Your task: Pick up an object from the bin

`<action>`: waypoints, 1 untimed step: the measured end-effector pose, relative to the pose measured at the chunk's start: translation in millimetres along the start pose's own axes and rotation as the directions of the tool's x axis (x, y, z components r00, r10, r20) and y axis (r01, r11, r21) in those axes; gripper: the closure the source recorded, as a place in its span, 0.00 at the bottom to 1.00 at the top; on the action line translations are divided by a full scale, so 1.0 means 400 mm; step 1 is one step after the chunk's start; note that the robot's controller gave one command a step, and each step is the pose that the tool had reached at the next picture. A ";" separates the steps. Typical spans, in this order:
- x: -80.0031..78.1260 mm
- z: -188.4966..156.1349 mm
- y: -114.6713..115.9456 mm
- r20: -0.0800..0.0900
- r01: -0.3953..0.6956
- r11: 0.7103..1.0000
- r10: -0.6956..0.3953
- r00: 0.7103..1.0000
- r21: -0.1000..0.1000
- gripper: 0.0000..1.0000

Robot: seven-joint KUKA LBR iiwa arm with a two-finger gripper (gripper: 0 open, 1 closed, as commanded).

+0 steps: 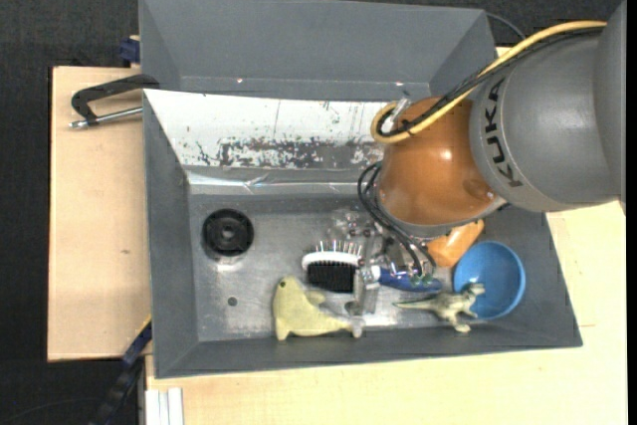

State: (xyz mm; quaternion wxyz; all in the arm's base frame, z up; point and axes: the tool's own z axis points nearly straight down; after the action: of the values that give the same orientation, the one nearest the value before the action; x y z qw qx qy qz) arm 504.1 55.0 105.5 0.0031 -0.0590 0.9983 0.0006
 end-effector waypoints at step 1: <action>0.000 0.000 0.002 -0.001 0.000 1.000 0.000 1.000 -0.001 1.00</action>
Offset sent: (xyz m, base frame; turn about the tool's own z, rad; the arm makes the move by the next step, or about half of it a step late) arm 0.0000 0.0000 0.0000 0.0000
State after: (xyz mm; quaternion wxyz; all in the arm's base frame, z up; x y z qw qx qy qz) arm 503.8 55.7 105.6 0.0025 -0.0590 0.9983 0.0013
